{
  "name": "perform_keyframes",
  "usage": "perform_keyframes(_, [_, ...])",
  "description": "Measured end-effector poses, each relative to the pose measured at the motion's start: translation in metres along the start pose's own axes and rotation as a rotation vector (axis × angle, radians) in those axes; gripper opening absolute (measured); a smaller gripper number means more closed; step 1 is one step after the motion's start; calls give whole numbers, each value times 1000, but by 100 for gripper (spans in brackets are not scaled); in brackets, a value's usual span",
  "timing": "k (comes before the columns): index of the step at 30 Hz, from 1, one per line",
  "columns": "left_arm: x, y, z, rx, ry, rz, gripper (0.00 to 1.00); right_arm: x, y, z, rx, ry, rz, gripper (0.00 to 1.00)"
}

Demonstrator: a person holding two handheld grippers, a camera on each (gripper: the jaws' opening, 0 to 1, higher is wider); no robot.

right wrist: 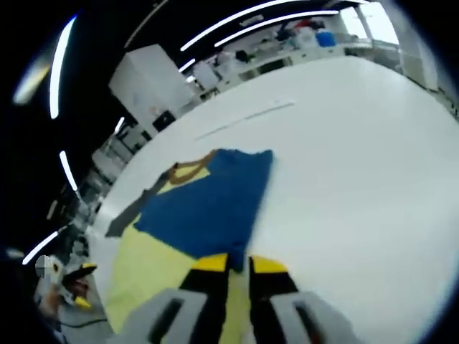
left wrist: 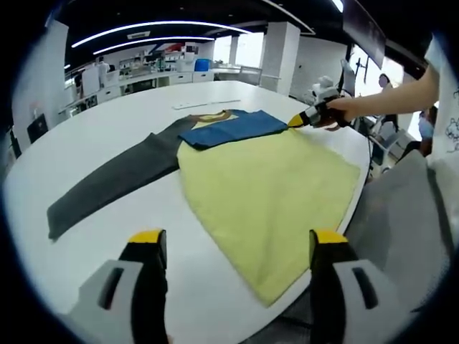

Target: Fold the garment on the visible template until the final outline fits inside the template.

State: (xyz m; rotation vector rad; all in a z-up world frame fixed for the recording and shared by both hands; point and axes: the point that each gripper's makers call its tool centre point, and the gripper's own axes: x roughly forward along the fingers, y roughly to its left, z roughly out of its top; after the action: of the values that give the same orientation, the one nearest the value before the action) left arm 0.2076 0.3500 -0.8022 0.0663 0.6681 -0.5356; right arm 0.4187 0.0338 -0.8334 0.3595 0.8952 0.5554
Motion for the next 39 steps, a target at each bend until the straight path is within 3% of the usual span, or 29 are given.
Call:
perform_keyframes(12, [0, -1, -1, 4, 8, 0, 78, -7, -9, -3, 22, -13, -21, 0])
perform_keyframes(18, [0, 1, -3, 1, 10, 2, 78, -4, -22, 5, 12, -33, -64, 0])
perform_keyframes(29, [0, 2, -2, -4, 8, 4, 79, -6, -22, 5, 13, -42, -69, 0])
perform_keyframes(34, [-1, 4, 2, -28, -8, -2, 79, -7, -18, 2, -15, -36, -47, 0])
perform_keyframes(37, [-1, 6, 3, -30, -15, -1, 79, -12, -11, -3, -75, -30, -30, 0])
perform_keyframes(39, [0, 5, 7, -26, -17, -5, 79, -14, -8, -2, -96, -34, -17, 12])
